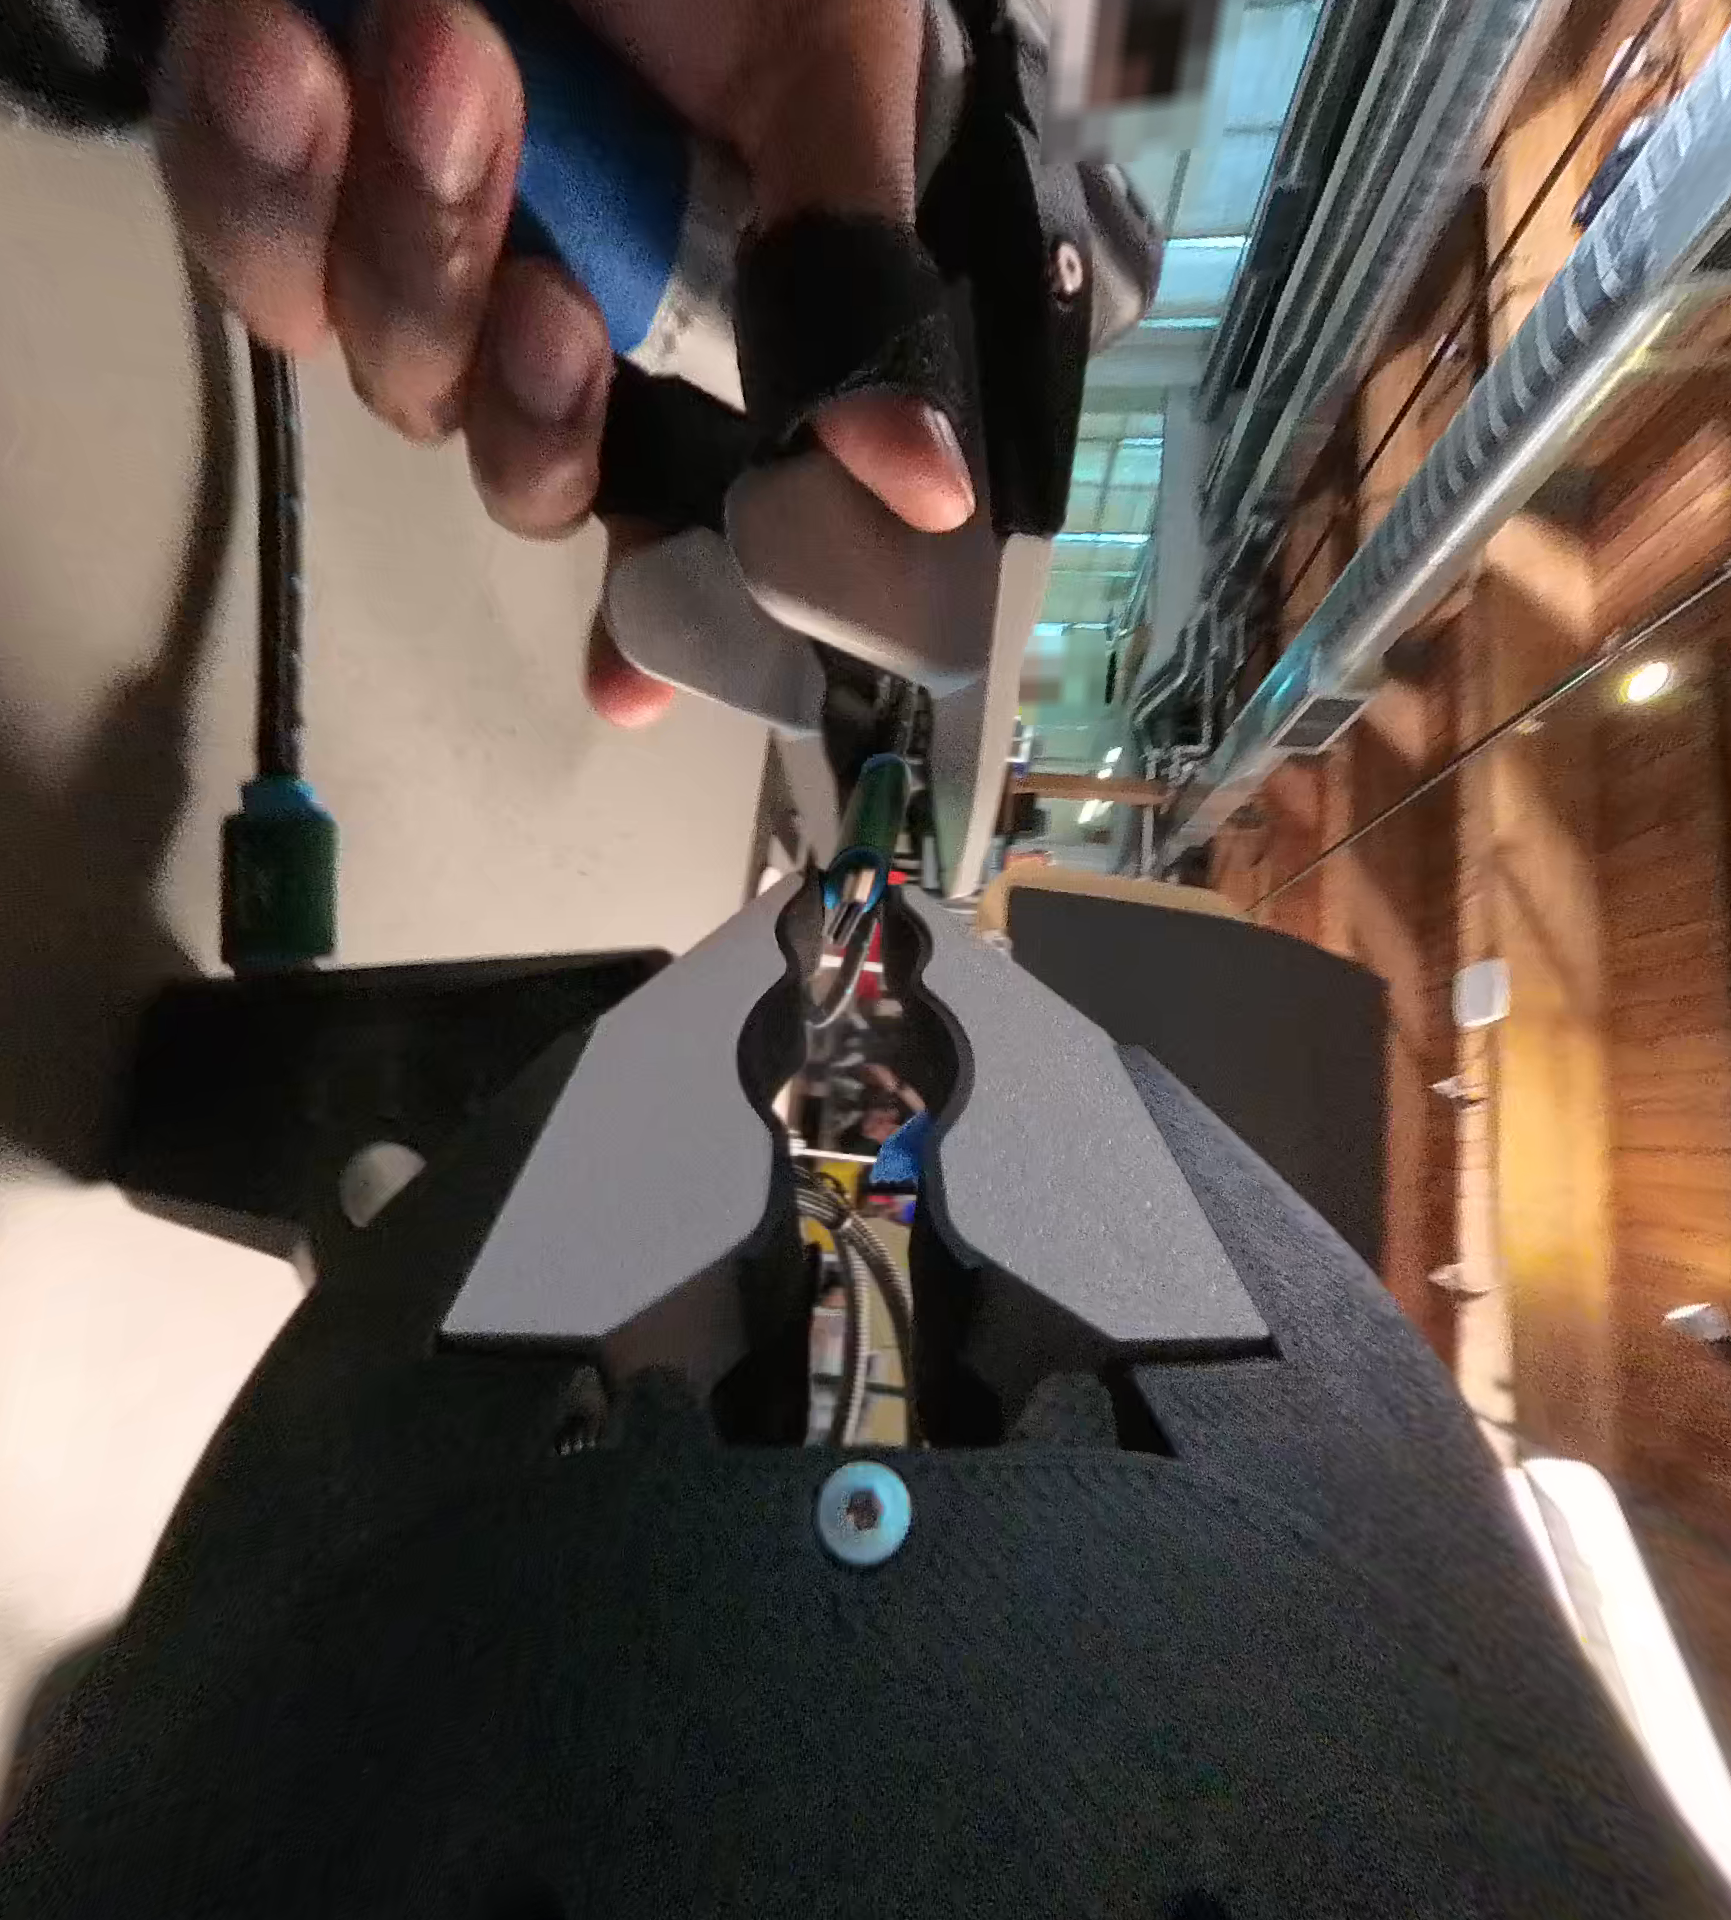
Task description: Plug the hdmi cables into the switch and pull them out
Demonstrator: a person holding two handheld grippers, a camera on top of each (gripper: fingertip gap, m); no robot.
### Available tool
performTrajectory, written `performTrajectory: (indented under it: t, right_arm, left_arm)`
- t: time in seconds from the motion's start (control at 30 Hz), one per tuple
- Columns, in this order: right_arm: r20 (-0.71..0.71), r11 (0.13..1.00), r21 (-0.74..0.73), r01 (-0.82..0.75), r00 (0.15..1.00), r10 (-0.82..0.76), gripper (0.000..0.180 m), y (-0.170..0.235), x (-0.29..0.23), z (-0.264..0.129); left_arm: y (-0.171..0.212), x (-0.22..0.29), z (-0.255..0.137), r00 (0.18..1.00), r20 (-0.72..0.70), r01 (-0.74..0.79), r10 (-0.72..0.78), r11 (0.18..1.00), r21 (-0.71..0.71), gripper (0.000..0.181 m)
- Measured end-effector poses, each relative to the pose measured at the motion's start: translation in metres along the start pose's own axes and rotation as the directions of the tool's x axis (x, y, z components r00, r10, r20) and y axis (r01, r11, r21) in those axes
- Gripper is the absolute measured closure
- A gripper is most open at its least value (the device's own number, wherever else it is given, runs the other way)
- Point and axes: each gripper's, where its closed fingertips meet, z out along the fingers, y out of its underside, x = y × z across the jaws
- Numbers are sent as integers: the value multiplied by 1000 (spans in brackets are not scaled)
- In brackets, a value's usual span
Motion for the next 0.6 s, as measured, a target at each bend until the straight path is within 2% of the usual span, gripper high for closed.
performTrajectory:
  t: [0.07,0.2,0.33,0.5,0.6]
  right_arm:
    - [-14,994,-2,108,994,-108,168,3,2,-3]
    - [-37,953,30,301,953,-299,168,3,0,-6]
    - [-54,930,41,366,930,-364,168,5,2,-6]
    - [-65,961,26,274,960,-272,168,10,11,-5]
    - [-28,995,1,96,995,-96,165,26,20,-9]
  left_arm:
    - [11,0,5,999,-12,35,-36,997,-70,153]
    - [15,3,5,993,-56,101,-107,989,-105,156]
    - [16,6,4,974,-113,181,-196,975,-125,163]
    - [11,9,2,967,-146,195,-209,975,-105,165]
    - [8,4,0,969,-129,200,-209,977,-79,167]
